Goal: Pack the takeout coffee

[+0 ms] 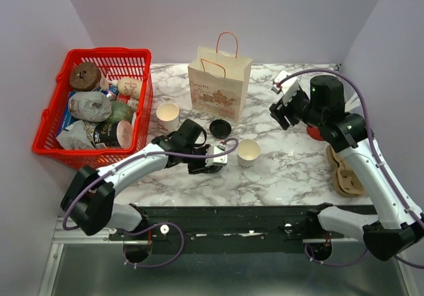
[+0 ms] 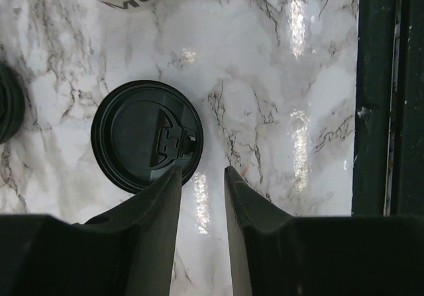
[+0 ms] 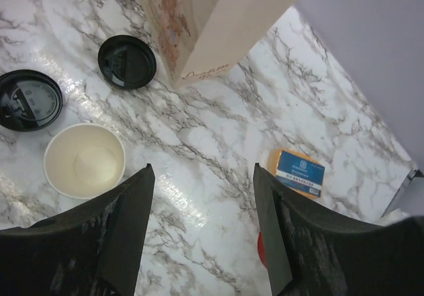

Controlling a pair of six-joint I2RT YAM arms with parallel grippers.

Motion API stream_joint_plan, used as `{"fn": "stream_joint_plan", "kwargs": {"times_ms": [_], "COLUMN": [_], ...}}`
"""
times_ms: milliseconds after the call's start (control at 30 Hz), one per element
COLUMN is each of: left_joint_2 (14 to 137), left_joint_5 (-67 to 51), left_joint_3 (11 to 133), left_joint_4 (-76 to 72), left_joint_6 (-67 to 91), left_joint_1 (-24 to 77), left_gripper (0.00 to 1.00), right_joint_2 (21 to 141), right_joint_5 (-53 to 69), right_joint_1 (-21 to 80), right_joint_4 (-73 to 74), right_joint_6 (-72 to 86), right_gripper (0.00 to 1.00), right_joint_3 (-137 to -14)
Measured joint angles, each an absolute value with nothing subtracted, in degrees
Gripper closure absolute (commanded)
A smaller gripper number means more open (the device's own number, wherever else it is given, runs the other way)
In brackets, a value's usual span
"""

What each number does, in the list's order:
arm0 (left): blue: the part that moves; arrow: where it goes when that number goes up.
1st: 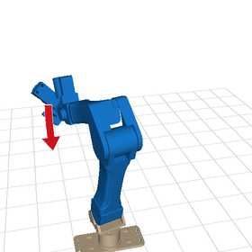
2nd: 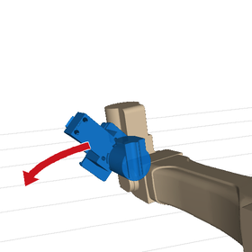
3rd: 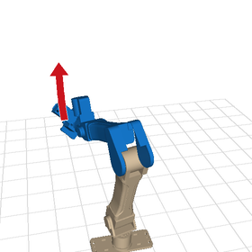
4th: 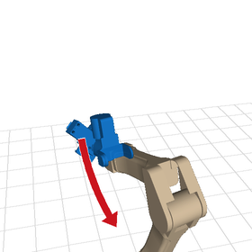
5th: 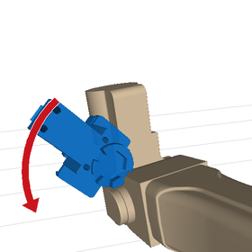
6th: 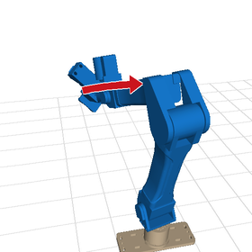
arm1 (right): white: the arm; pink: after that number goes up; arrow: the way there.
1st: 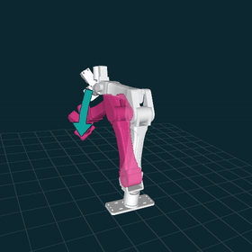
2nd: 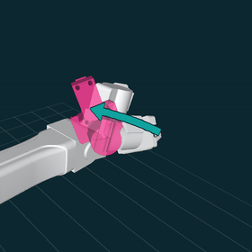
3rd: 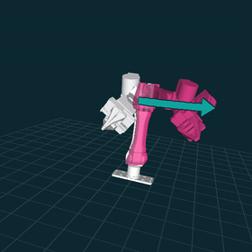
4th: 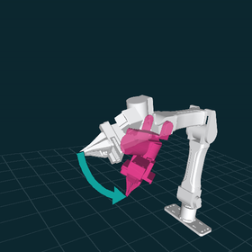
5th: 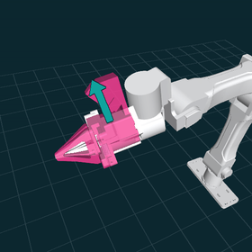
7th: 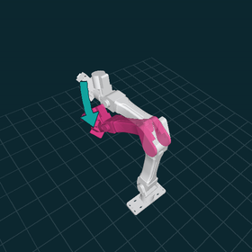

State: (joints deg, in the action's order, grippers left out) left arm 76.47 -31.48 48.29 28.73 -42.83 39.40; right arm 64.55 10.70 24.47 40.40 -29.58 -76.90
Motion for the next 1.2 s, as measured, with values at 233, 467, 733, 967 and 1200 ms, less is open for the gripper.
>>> {"fn": "stream_joint_plan", "kwargs": {"times_ms": [233, 467, 733, 967, 1200], "left_joint_2": [83.2, 84.9, 86.3, 86.9, 87.5], "left_joint_5": [-31.4, -29.7, -26.3, -25.3, -24.6], "left_joint_3": [50.3, 50.2, 48.1, 47.8, 47.5], "left_joint_4": [31.3, 30.1, 26.0, 24.7, 24.4], "left_joint_6": [-50.5, -52.5, -53.1, -53.4, -53.9], "left_joint_1": [39.9, 41.0, 42.3, 42.7, 42.8], "left_gripper": [0.64, 0.63, 0.66, 0.81, 0.94], "right_joint_2": [62.9, 61.6, 62.0, 63.6, 65.7], "right_joint_5": [10.2, 10.3, 10.7, 11.4, 12.4], "right_joint_1": [21.9, 21.1, 20.9, 20.9, 20.9], "right_joint_4": [39.5, 39.0, 38.9, 38.8, 38.8], "right_joint_6": [-24.6, -23.8, -23.8, -23.8, -23.9], "right_gripper": [0.29, 0.29, 0.29, 0.29, 0.29], "right_joint_3": [-71.4, -69.8, -69.0, -69.0, -69.0]}}
